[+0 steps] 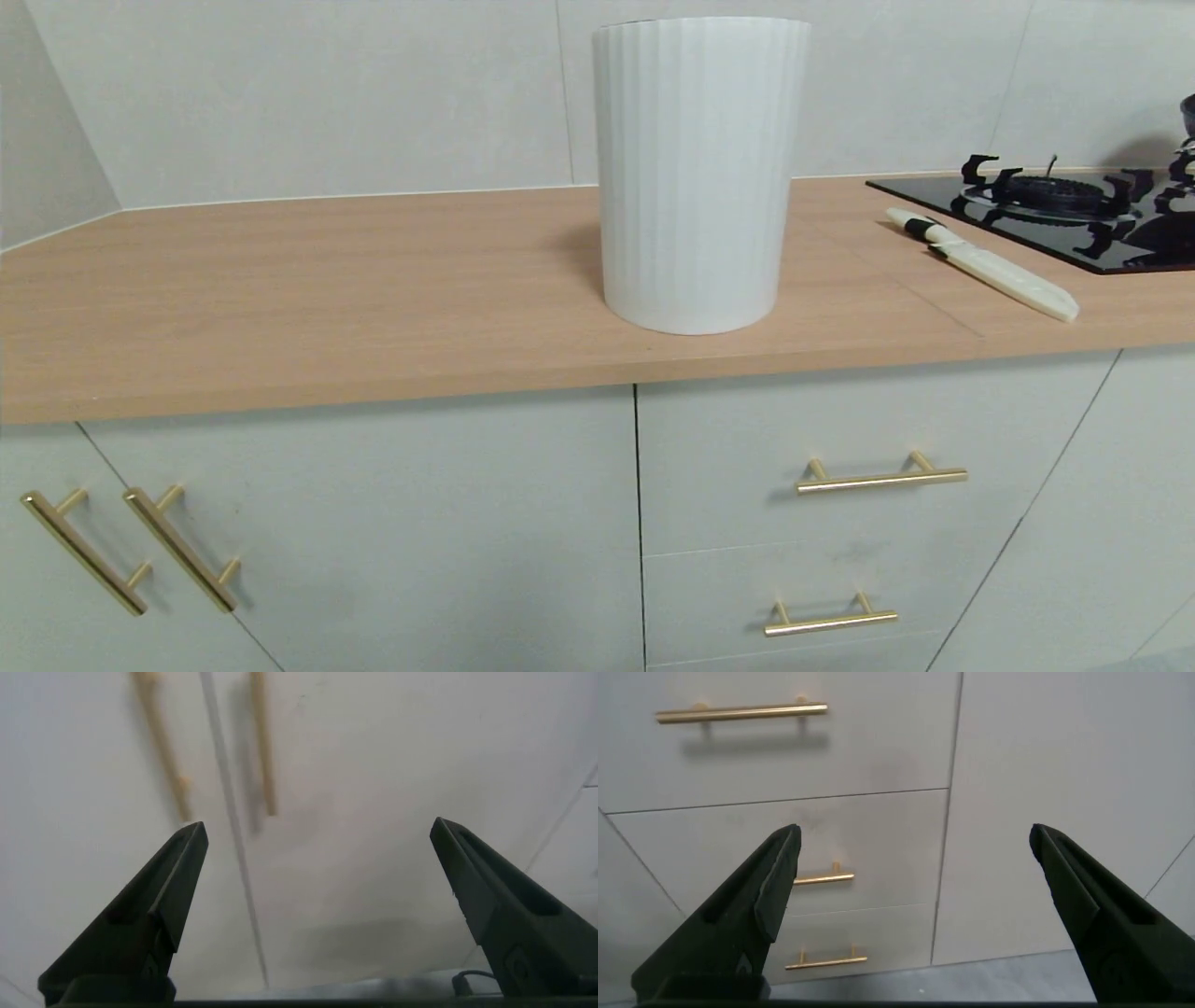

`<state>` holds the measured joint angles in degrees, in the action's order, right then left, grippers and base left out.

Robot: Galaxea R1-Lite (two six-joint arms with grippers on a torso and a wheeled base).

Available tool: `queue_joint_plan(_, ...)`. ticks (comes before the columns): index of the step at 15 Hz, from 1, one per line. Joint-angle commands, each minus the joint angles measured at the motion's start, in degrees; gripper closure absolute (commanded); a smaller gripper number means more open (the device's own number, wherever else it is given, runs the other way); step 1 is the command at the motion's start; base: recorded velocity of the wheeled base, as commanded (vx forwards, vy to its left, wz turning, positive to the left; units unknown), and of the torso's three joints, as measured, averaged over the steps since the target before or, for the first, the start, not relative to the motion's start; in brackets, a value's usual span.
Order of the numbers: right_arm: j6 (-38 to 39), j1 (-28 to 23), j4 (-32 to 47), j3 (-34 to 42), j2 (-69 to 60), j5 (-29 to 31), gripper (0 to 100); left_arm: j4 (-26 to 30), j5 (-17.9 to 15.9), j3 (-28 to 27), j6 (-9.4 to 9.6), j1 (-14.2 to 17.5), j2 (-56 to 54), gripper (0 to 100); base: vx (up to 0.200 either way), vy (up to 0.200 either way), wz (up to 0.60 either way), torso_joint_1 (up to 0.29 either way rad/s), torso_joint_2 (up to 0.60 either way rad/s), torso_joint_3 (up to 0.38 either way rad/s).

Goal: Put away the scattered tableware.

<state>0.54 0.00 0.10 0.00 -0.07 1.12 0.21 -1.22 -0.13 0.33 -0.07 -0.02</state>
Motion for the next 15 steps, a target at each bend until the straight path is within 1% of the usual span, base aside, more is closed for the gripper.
queue_joint_plan(1,-0.01,0.0,-0.01,0.0,0.07,0.02,0,-0.03,-0.01,-0.04,0.02,-0.01,0.02,0,0.0,-0.2,0.0,0.002,0.0,0.002)
queue_joint_plan(7,-0.01,0.0,-0.01,0.0,0.07,0.02,0,-0.03,-0.01,-0.04,-0.07,-0.01,0.02,0,0.0,0.0,0.0,0.0,0.0,0.0)
queue_joint_plan(12,-0.01,0.0,-0.01,0.0,0.07,0.02,0,-0.03,-0.01,-0.04,-0.15,-0.01,0.02,0,0.2,0.0,0.0,0.0,0.0,0.001)
queue_joint_plan(15,-0.01,0.0,-0.01,0.0,0.07,0.02,0,-0.03,-0.01,-0.04,-0.15,-0.01,0.02,0,0.0,0.0,0.0,0.0,0.0,0.0)
